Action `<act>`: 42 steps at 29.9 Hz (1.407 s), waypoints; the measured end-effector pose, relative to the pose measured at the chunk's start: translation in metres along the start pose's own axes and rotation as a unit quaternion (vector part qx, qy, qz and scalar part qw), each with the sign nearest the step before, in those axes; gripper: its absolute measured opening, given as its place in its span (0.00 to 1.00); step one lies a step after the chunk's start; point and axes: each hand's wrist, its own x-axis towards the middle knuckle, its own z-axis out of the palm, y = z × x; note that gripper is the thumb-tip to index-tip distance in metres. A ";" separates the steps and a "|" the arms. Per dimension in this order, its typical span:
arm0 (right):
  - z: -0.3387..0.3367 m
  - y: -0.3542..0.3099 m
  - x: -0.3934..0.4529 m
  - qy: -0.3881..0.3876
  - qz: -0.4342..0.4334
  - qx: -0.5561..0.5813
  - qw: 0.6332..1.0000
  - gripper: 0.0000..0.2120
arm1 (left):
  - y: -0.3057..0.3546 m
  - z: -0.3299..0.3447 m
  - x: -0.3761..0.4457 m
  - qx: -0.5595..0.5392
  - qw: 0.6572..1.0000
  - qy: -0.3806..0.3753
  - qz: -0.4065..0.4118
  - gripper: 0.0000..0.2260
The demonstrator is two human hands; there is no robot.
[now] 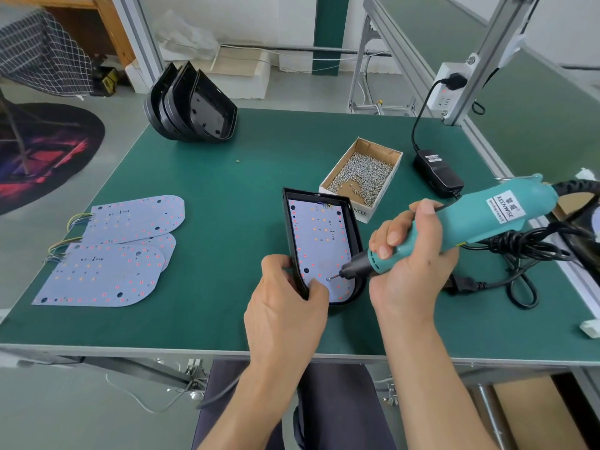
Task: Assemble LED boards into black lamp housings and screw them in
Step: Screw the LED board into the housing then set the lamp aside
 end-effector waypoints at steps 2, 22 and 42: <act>0.002 0.000 -0.003 -0.015 -0.012 -0.005 1.000 0.06 | -0.001 0.001 -0.001 -0.001 1.000 0.002 0.003 0.14; 0.008 0.002 -0.015 -0.066 -0.062 -0.079 0.993 0.07 | -0.007 0.004 0.000 0.009 1.000 0.003 0.015 0.13; 0.006 0.006 -0.015 -0.085 -0.057 -0.068 0.992 0.07 | -0.007 0.005 0.000 0.018 1.000 0.006 0.011 0.13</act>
